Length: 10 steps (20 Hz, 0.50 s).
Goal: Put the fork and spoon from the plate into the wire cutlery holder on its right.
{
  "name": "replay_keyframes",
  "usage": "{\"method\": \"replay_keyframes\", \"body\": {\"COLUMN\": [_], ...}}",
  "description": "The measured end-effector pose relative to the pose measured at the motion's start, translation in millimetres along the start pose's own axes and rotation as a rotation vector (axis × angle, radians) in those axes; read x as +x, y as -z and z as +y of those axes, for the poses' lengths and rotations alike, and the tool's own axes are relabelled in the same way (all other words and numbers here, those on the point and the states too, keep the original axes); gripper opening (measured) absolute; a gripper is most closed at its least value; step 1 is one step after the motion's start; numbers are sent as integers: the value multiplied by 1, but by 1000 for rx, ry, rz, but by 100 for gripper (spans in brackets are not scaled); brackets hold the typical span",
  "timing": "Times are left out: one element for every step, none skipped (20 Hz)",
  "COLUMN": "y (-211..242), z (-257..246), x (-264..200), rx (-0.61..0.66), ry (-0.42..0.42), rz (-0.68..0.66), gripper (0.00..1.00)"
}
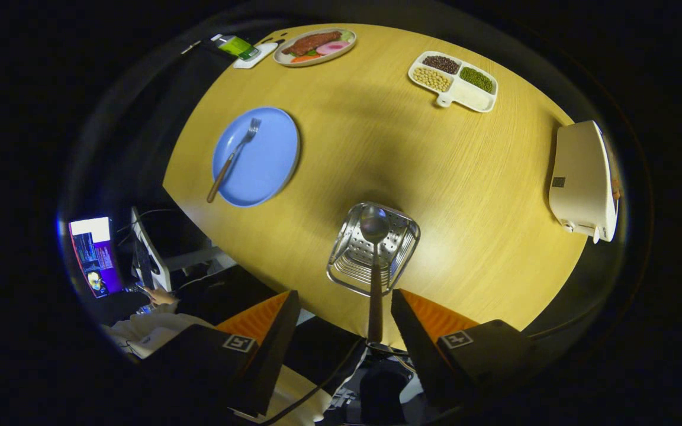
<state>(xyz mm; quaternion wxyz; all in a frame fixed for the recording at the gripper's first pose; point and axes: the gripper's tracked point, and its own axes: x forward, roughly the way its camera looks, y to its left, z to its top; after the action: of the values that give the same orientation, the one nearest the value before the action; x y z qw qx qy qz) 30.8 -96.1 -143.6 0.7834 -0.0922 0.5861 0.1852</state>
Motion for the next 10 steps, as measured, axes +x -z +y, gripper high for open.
{"method": "replay_keyframes", "body": {"y": [0, 0, -2, -3, -6, -8, -11, -17, -22, -26], "z": [5, 11, 15, 19, 27, 35, 41, 47, 54, 61], "x": [-7, -13, -19, -25, -30, -34, -39, -42, -45, -50], "rx": [-7, -13, -13, -4, 9, 22, 20, 16, 17, 30], "ry": [-1, -10, -5, 0, -7, -12, -13, -10, -4, -1], "rz": [-31, -64, -103, -141, -187, -226, -270, -325, -382, -441], "gripper": [100, 99, 100, 99, 99, 100, 100, 99, 100, 100]}}
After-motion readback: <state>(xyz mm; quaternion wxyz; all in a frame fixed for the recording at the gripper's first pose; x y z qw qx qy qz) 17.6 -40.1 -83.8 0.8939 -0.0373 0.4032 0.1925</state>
